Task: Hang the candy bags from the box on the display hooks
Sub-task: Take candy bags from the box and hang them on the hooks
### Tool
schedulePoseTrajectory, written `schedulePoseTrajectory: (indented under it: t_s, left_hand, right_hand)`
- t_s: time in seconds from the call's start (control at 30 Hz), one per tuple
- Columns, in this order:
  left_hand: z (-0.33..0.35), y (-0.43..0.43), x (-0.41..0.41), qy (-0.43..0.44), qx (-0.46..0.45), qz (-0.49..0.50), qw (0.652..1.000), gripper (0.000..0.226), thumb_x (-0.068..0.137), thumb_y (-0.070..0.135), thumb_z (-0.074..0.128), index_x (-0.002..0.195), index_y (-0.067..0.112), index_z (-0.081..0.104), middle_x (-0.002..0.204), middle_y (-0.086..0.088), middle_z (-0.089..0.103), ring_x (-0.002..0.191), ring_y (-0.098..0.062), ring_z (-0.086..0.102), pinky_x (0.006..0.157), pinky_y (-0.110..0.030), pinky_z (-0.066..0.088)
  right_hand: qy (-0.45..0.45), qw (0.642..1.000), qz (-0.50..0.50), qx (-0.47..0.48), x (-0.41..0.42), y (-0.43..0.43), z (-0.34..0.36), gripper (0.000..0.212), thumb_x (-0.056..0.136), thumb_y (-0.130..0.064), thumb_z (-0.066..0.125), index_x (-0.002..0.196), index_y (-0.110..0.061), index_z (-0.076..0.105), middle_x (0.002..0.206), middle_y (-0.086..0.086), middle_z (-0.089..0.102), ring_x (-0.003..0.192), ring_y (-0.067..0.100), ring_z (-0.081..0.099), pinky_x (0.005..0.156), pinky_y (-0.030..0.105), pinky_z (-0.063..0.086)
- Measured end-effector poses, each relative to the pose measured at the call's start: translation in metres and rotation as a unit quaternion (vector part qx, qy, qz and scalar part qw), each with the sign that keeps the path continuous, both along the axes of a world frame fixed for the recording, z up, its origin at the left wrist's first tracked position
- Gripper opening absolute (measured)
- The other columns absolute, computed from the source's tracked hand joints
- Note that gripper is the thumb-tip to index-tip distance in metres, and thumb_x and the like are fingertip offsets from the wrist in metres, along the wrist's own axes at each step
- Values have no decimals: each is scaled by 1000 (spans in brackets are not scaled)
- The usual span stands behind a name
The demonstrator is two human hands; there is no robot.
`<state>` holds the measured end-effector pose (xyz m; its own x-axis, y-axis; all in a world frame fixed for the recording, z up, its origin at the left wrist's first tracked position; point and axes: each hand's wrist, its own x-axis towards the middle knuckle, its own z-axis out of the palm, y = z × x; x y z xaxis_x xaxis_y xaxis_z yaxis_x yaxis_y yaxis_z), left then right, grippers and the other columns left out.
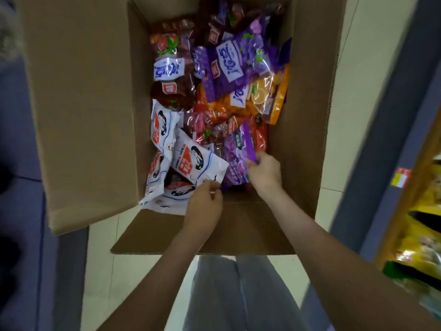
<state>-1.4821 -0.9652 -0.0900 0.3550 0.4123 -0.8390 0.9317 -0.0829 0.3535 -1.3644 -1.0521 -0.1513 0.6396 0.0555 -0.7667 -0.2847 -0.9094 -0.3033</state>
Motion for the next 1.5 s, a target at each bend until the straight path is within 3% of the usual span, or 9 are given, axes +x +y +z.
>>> schedulePoseTrajectory:
  t_s: [0.1, 0.27, 0.43, 0.6, 0.73, 0.93, 1.17, 1.33, 1.5]
  left_hand:
    - [42, 7, 11, 87, -42, 232, 968, 28, 97, 21, 46, 119, 7, 55, 106, -7, 59, 90, -25, 52, 75, -29, 37]
    - [136, 15, 52, 46, -401, 589, 700, 55, 95, 47, 45, 126, 2, 52, 120, -20, 60, 113, -31, 56, 99, -43, 43]
    - [258, 41, 70, -167, -396, 640, 637, 48, 99, 40, 39, 123, 2, 56, 83, -18, 72, 73, -26, 71, 56, -32, 59]
    - [381, 80, 47, -279, -375, 611, 639, 52, 97, 48, 40, 106, 4, 67, 90, -21, 72, 73, -31, 72, 57, -42, 59]
    - [454, 112, 3, -377, -253, 583, 674, 66, 78, 39, 75, 133, 7, 54, 130, -21, 58, 117, -38, 57, 99, -57, 44]
    - [572, 146, -70, -488, -32, 495, 718, 18, 92, 10, 59, 111, 10, 58, 108, -17, 68, 88, -31, 69, 80, -49, 56]
    - [667, 162, -156, -531, 111, 430, 721, 26, 88, 9, 65, 112, 13, 57, 106, -11, 71, 89, -26, 70, 77, -41, 56]
    - [723, 170, -218, -563, 182, 423, 686, 19, 90, 14, 62, 108, 18, 57, 113, -12, 68, 102, -32, 65, 89, -46, 53]
    - [776, 186, -290, -578, 241, 423, 655, 18, 92, 17, 59, 109, 16, 58, 102, -6, 71, 88, -20, 69, 79, -37, 56]
  right_hand:
    - [-15, 998, -43, 49, -2, 13, 72, 22, 94, -22, 52, 110, -11, 61, 109, 11, 65, 97, 30, 60, 83, 36, 51]
    - [-10, 977, -117, 176, 3, 34, 214, 12, 91, -14, 56, 80, -11, 58, 82, 15, 64, 71, 23, 56, 64, 25, 45]
    - [92, 930, -110, 339, 11, 60, 360, 18, 92, 2, 52, 90, -13, 63, 75, -2, 70, 68, 9, 65, 64, 20, 52]
    - [200, 896, 22, 396, 7, 77, 470, 29, 90, 1, 55, 68, -15, 60, 53, -8, 59, 45, 5, 51, 54, 22, 38]
    - [291, 849, 115, 425, 4, 96, 545, 9, 81, -8, 65, 84, -15, 70, 80, -2, 72, 71, 9, 66, 67, 24, 54]
    - [344, 772, 187, 500, -7, 149, 654, 76, 54, -43, 87, 120, -18, 59, 118, 7, 65, 99, 19, 65, 81, 31, 54]
    - [303, 755, 302, 498, -79, 211, 747, 13, 92, -18, 53, 99, -12, 62, 91, 3, 74, 75, 14, 69, 65, 27, 56]
    - [274, 713, 310, 565, -158, 254, 798, 26, 81, -16, 61, 106, -9, 62, 97, 10, 72, 83, 24, 68, 86, 43, 53]
    - [248, 639, 334, 647, -233, 280, 845, 26, 77, -8, 61, 102, -13, 60, 89, 0, 74, 81, 15, 69, 84, 36, 54]
